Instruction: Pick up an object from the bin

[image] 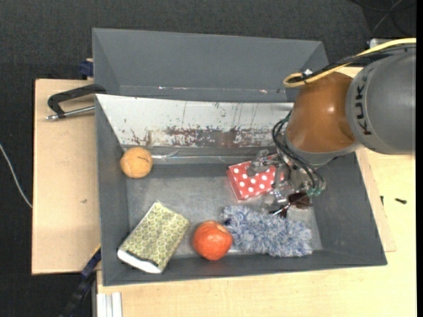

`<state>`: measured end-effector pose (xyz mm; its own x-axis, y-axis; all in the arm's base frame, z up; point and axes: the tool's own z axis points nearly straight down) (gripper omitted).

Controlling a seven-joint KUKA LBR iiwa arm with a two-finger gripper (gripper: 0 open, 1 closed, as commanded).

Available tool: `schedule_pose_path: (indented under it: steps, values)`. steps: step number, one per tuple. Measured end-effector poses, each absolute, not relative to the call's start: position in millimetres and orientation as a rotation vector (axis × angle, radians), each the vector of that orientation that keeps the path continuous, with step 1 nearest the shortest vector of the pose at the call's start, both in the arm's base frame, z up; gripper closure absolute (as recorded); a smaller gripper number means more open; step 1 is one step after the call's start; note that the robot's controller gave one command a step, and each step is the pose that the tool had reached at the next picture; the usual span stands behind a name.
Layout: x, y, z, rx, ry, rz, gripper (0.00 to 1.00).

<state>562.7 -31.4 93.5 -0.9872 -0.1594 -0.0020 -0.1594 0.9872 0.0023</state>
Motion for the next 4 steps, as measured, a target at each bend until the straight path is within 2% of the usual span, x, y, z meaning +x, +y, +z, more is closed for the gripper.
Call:
schedule_pose_path:
  steps: [1,2,3,4]
  values:
    - [591.2,-29.5,83.3,-0.768,3.035,-0.008,0.00]
    - [600.1,-19.7,81.5,-0.359,3.113,-0.003,1.00]
    - [600.1,-19.7,81.5,-0.360,3.113,-0.004,1.00]
    - [598.1,-5.2,194.5,-0.398,3.110,0.001,1.00]
